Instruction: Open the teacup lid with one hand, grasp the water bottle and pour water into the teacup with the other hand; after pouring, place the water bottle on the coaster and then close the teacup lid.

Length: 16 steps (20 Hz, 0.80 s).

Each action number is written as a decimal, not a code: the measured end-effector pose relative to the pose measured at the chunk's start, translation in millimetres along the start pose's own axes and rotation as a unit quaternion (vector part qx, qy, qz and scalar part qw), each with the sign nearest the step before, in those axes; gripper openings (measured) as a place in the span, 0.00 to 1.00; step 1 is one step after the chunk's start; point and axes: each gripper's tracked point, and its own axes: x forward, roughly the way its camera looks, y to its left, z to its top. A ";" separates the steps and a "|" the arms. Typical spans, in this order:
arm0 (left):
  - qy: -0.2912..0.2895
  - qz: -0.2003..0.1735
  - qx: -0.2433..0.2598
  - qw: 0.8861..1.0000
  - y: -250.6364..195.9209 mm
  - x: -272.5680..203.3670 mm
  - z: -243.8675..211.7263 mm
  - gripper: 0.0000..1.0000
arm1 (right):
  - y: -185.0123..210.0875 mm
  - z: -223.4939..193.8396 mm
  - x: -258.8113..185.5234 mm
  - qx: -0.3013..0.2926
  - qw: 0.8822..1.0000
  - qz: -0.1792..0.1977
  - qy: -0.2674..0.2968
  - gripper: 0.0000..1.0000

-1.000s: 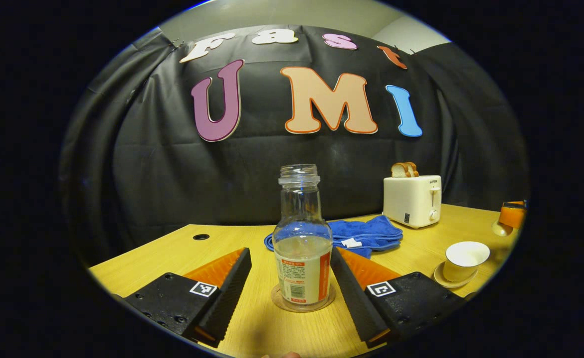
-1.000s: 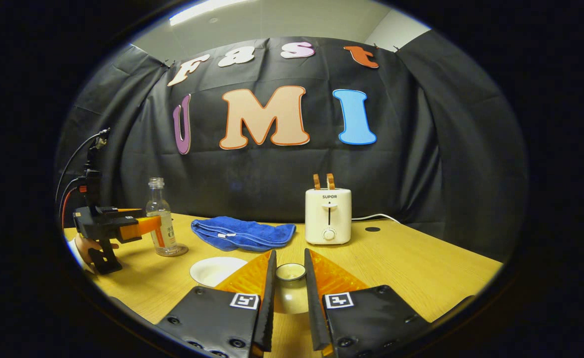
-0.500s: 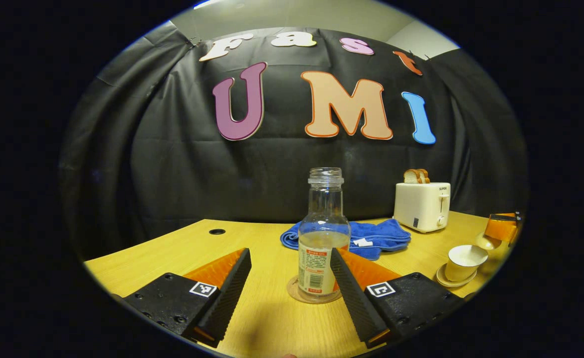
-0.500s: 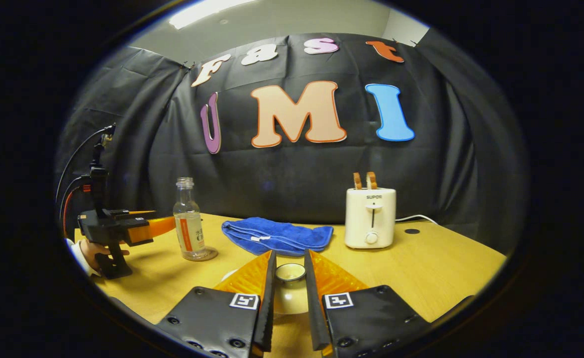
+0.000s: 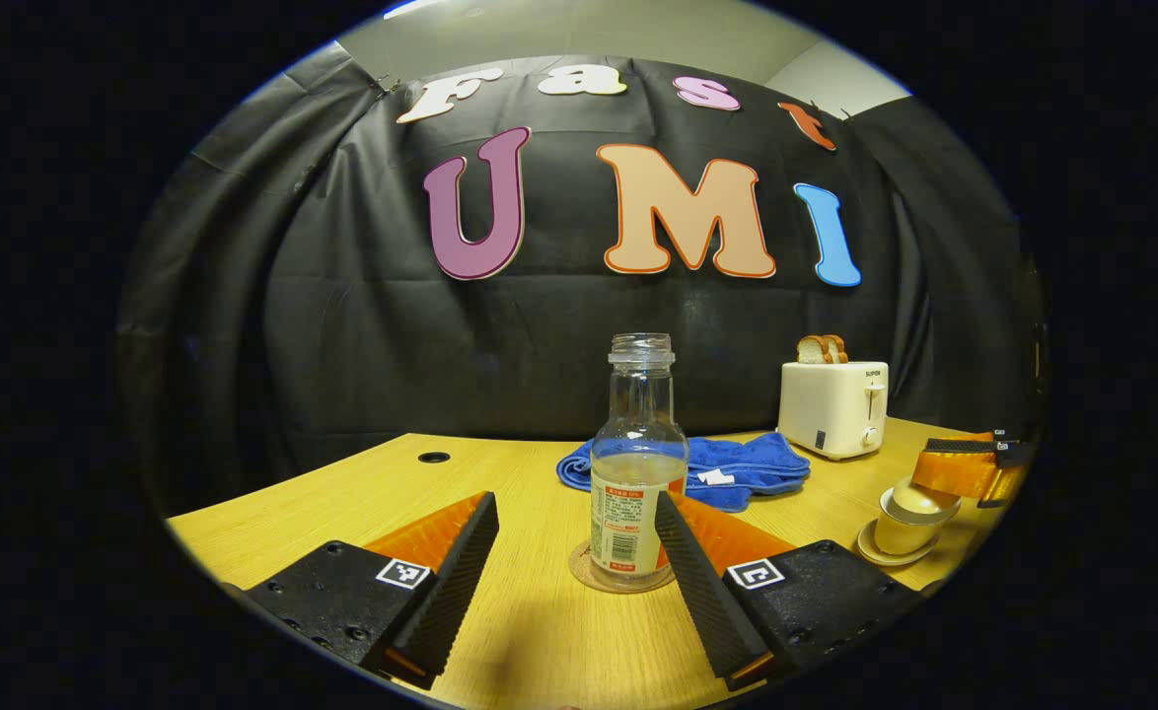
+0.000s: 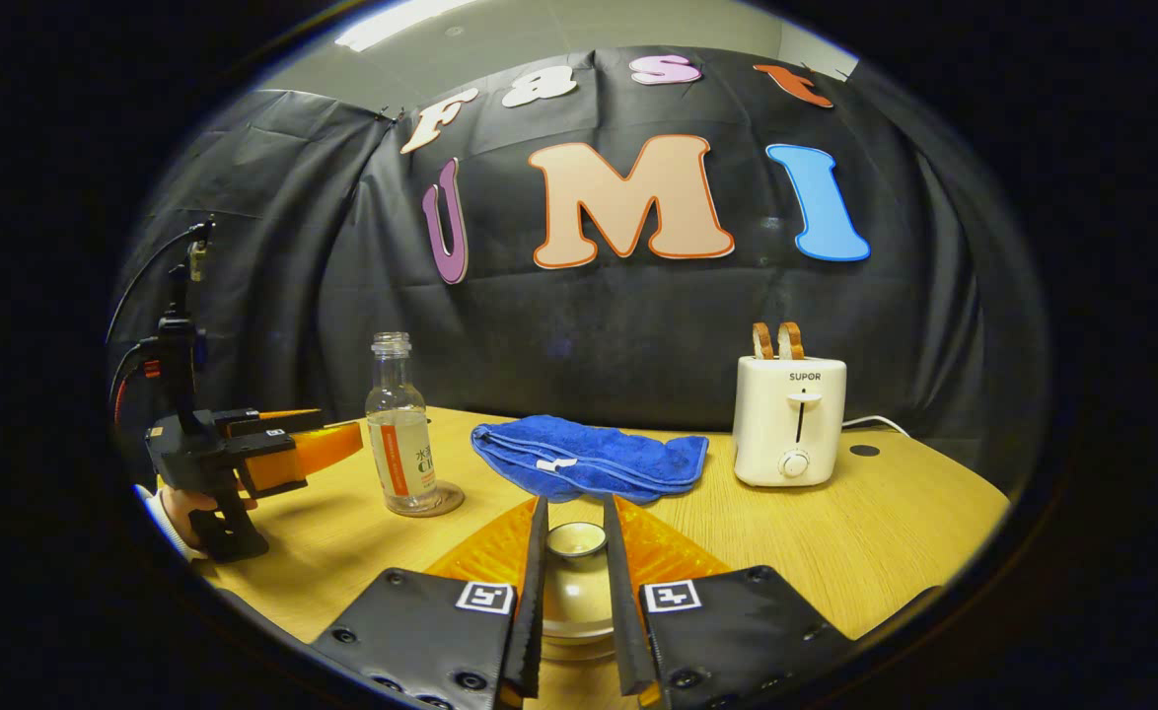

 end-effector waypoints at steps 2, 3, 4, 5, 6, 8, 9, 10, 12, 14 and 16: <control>0.000 0.000 0.000 1.000 -0.1 0.1 0.1 0.93 | 1.3 -3.9 1.5 0.000 1.000 0.001 0.013 0.34; 0.000 0.001 0.000 1.000 0.6 0.0 0.1 0.93 | 1.6 -6.3 3.2 -0.001 1.000 0.001 0.022 0.34; 0.000 0.001 0.000 1.000 0.4 -0.2 0.2 0.93 | 1.3 -8.9 3.9 -0.003 1.000 -0.001 0.028 0.34; 0.000 0.001 0.000 1.000 0.7 0.1 -0.2 0.93 | 1.9 -8.6 4.8 -0.004 0.999 0.000 0.032 0.34; 0.000 0.002 0.000 1.000 0.9 -0.1 -0.3 0.93 | 0.8 -10.6 4.4 -0.003 0.999 -0.002 0.035 0.34; 0.000 0.003 0.000 1.000 1.2 0.2 0.0 0.93 | 0.3 -10.7 4.8 0.001 0.999 -0.001 0.037 0.34; 0.000 0.003 0.000 1.000 1.2 0.0 -0.3 0.93 | -0.1 -11.0 4.1 0.002 0.999 -0.002 0.038 0.34; 0.000 0.003 0.000 1.000 1.1 -0.2 -0.3 0.93 | 0.3 -10.8 3.8 0.000 0.999 -0.001 0.037 0.34; 0.000 0.004 0.000 1.000 2.0 -0.3 0.8 0.93 | -0.3 -11.6 3.8 -0.003 0.999 -0.003 0.036 0.40; 0.000 0.004 0.000 1.000 1.3 -0.4 0.0 0.93 | 1.6 -10.1 2.5 -0.003 0.999 0.000 0.034 0.52; 0.000 0.004 0.001 1.000 1.5 -0.4 0.5 0.93 | -0.1 -8.6 2.5 0.001 1.000 0.000 0.028 0.65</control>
